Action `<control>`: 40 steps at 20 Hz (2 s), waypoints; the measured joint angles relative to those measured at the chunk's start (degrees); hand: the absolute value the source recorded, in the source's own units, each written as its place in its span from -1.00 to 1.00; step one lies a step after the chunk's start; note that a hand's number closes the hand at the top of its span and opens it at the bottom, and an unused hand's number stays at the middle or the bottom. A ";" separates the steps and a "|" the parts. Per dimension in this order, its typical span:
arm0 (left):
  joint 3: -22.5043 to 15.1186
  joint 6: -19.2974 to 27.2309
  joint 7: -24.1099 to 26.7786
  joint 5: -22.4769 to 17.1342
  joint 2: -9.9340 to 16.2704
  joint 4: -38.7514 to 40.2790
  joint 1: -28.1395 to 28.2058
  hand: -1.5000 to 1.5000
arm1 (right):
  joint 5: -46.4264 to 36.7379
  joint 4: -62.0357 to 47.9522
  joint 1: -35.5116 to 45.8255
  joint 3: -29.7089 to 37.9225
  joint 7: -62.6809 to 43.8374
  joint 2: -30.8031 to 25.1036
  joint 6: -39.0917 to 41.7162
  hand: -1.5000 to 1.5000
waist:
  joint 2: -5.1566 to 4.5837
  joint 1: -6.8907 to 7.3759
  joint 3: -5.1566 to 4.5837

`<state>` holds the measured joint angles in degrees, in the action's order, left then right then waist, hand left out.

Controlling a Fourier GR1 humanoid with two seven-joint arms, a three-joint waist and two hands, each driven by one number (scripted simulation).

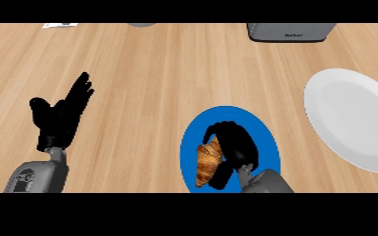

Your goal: Pick the croissant from the plate and place it in the plate

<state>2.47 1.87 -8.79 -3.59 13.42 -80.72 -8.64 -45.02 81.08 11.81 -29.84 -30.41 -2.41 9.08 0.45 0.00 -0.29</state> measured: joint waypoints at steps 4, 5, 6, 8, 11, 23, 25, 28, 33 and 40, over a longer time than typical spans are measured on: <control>0.58 -0.27 0.29 0.74 -0.45 0.80 -0.60 0.00 | -0.24 -1.55 0.67 -0.19 1.31 0.85 -1.80 1.00 | 0.08 -0.10 -0.09; 0.82 -0.55 0.01 0.68 -0.39 0.76 -0.85 0.00 | -0.09 -2.19 1.01 -0.18 1.68 0.92 -2.66 1.00 | 0.09 -0.10 -0.11; 0.91 -0.89 -0.13 0.59 -0.36 0.32 -0.50 0.00 | -0.65 -1.27 0.06 -1.25 1.08 0.94 -3.64 1.00 | 0.12 -0.13 -0.13; 1.23 -0.95 -0.78 0.59 -0.46 -0.08 -0.63 0.00 | -2.16 0.55 -1.33 -1.96 1.69 0.61 -4.84 1.00 | 0.02 -0.13 -0.03; 1.41 -1.04 -0.94 0.68 -0.40 -0.29 -0.43 0.00 | -2.09 6.07 -5.94 -4.47 7.49 -4.38 -4.38 1.00 | -0.02 -0.29 0.14; 2.45 -1.00 -0.62 0.63 -0.07 -0.96 1.10 0.00 | -3.13 29.11 -18.69 3.60 27.06 -23.99 -17.76 1.00 | 0.08 -1.71 0.31; 2.37 -0.89 -0.39 0.84 -0.23 -1.01 1.36 0.00 | -3.30 32.45 -20.47 6.84 26.91 -24.44 -21.01 1.00 | 0.03 -1.74 0.30; 2.34 -1.02 -0.16 0.87 -0.46 -1.06 1.52 0.00 | -1.43 36.77 -24.05 12.30 26.92 -25.28 -24.30 1.00 | -0.09 -1.53 0.29; 2.33 -1.83 -0.22 0.93 -0.33 -0.47 0.25 0.00 | 9.21 36.07 -24.21 23.23 27.66 -26.17 -23.65 1.00 | -0.33 -0.79 0.30; 1.55 -1.62 -0.50 1.87 -1.32 -1.29 0.71 0.00 | 21.25 21.34 -18.29 36.60 34.67 -28.14 -20.78 1.00 | -0.48 0.02 0.33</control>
<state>4.02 0.26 -9.29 -1.72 12.11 -82.01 -7.93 -23.77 102.42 -6.47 6.76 4.26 -30.55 -11.69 -0.03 0.03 0.05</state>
